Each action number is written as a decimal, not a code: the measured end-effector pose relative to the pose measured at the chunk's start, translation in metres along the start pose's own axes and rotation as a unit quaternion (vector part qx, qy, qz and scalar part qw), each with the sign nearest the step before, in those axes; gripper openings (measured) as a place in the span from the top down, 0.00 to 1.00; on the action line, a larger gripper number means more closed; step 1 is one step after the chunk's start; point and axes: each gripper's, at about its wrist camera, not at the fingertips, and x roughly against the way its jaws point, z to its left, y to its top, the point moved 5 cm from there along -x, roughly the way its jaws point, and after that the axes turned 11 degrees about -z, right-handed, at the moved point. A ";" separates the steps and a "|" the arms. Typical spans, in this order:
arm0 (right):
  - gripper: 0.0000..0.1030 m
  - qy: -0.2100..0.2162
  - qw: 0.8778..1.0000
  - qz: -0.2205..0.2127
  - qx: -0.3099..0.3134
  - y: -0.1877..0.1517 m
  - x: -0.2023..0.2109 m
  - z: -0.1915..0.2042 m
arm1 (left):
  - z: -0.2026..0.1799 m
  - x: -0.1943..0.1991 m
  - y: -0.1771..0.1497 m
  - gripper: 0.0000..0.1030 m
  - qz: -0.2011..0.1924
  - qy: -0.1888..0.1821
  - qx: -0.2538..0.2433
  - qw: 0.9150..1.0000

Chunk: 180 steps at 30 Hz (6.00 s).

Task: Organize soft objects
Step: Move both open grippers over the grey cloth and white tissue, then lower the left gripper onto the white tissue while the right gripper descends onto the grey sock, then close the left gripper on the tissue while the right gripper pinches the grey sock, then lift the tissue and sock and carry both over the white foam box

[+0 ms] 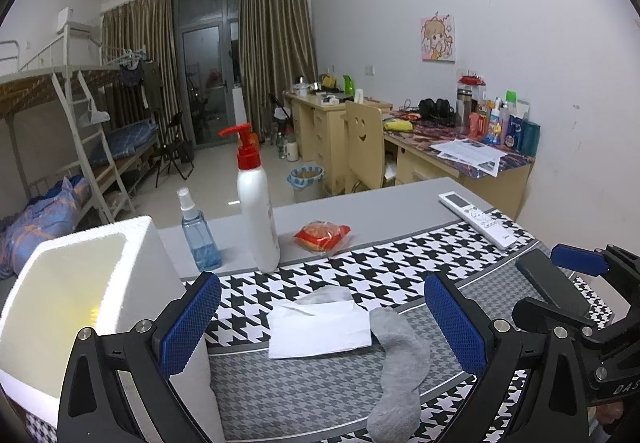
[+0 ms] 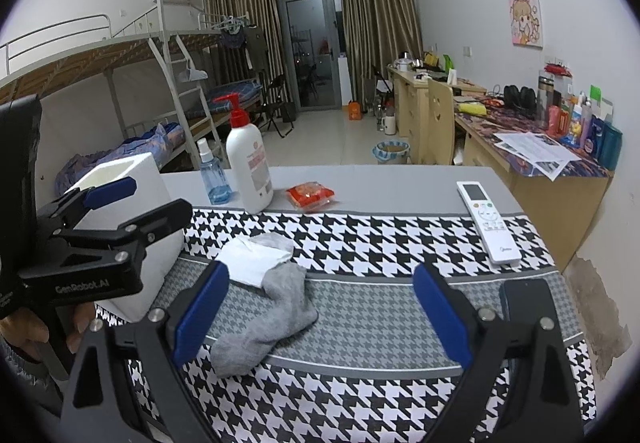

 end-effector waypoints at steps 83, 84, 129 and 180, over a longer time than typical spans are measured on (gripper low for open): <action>0.14 0.081 0.985 0.147 0.033 -0.063 -0.093 0.025 | 0.022 -0.103 -0.093 0.56 0.192 0.012 0.036 0.981; 0.15 0.082 0.985 0.151 0.034 -0.065 -0.095 0.025 | 0.022 -0.103 -0.093 0.58 0.191 0.014 0.034 0.981; 0.88 0.045 0.991 0.123 0.011 -0.064 -0.054 0.012 | -0.005 -0.056 -0.086 0.60 0.167 -0.057 -0.004 0.984; 0.88 0.020 0.999 0.046 0.005 -0.029 -0.003 0.038 | 0.004 0.009 -0.039 0.96 0.072 -0.057 -0.039 0.995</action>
